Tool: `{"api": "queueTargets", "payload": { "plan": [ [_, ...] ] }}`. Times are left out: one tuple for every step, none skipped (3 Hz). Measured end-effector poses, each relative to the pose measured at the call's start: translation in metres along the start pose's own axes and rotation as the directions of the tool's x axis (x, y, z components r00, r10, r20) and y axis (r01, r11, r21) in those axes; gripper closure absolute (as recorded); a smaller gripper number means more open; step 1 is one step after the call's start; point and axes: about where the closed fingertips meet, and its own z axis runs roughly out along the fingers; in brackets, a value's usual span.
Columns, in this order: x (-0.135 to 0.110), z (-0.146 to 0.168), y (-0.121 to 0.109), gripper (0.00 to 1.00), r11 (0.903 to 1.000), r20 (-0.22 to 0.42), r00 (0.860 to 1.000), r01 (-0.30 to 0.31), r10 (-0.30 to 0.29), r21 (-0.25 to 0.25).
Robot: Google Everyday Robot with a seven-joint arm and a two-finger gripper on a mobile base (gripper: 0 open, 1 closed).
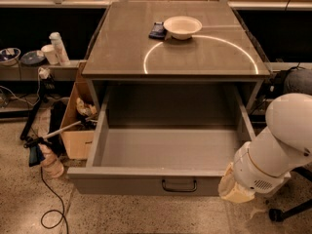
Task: Close top drawer
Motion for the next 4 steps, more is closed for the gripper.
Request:
{"api": "queueTargets", "payload": {
  "plan": [
    [0.0, 0.0, 0.0, 1.0, 1.0, 0.0, 1.0, 0.0, 0.0, 0.0],
    [0.002, 0.002, 0.004, 1.0, 1.0, 0.014, 1.0, -0.007, 0.007, -0.002],
    [-0.006, 0.011, 0.002, 1.0, 0.9998, 0.032, 0.999, 0.004, -0.003, -0.017],
    [-0.021, 0.022, -0.002, 1.0, 0.9991, 0.047, 0.999, 0.027, -0.025, -0.034]
  ]
}}
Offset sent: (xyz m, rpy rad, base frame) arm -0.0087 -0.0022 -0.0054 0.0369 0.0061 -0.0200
